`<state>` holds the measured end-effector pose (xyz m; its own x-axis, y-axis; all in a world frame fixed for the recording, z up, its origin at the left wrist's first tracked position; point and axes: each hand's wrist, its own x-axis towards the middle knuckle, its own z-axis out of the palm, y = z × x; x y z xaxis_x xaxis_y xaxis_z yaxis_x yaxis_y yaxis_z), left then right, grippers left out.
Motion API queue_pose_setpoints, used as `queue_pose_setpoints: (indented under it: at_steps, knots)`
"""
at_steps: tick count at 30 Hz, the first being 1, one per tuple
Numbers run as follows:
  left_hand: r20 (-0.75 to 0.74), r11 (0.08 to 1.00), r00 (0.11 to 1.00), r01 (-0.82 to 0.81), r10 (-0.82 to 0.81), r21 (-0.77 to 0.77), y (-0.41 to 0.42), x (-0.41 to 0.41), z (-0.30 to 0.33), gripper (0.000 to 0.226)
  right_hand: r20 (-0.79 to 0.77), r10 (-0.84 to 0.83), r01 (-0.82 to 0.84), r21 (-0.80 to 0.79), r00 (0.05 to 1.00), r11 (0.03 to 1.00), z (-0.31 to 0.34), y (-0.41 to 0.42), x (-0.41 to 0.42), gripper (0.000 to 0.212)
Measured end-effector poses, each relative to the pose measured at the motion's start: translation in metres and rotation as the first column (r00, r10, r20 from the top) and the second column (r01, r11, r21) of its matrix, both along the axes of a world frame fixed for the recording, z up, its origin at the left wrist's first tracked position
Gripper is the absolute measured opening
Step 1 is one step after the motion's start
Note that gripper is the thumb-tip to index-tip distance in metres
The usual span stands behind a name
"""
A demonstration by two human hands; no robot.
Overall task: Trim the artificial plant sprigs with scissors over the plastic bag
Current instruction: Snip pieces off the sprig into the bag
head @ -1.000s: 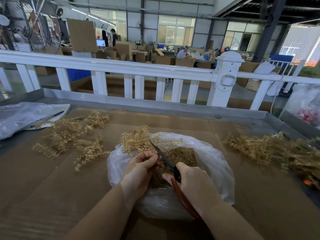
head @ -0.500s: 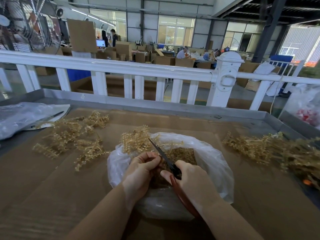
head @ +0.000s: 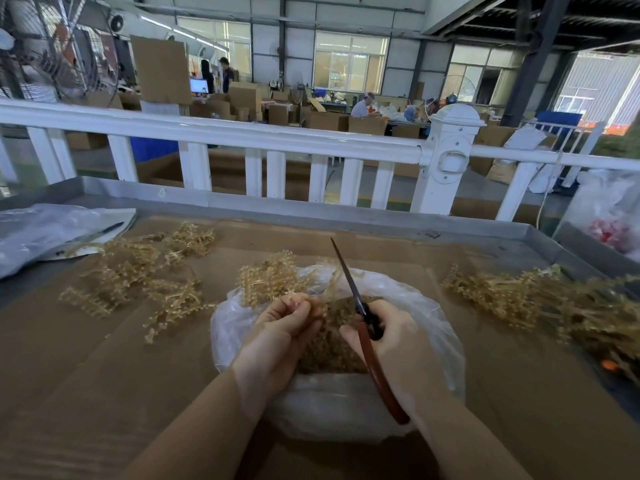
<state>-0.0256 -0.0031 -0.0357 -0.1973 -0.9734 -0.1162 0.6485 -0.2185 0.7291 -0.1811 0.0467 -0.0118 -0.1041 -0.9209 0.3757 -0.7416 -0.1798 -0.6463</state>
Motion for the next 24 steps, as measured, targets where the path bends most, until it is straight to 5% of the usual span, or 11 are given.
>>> queue_pose_setpoints:
  at_steps: [6, 13, 19, 21, 24]
  knots:
    - [-0.003, 0.992, 0.998, 0.062, -0.062, -0.114, 0.006, -0.003, 0.006, 0.013, 0.324, 0.003, -0.024, 0.061, 0.946, 0.998, 0.005, -0.007, 0.008, 0.031]
    - [0.229, 0.936, 0.967, 0.183, -0.116, -0.299, 0.019, -0.006, 0.009, 0.013, 0.252, -0.033, 0.029, 0.022, 0.967, 0.999, 0.018, -0.009, 0.017, 0.021]
    - [-0.03, 0.983, 0.984, 0.175, -0.177, -0.056, 0.019, -0.008, 0.033, 0.043, 0.165, -0.055, 0.065, -0.056, 0.985, 0.996, 0.016, -0.004, 0.02, 0.024]
    - [-0.015, 0.983, 0.984, 0.177, -0.176, 0.055, 0.019, -0.006, 0.041, 0.031, 0.077, -0.009, 0.018, -0.113, 0.997, 0.993, 0.017, -0.001, 0.022, 0.014]
    - [0.078, 0.968, 0.973, 0.205, -0.217, 0.143, 0.013, -0.001, 0.042, 0.059, -0.127, 0.013, -0.037, -0.187, 0.992, 0.982, 0.02, 0.006, 0.027, 0.014]
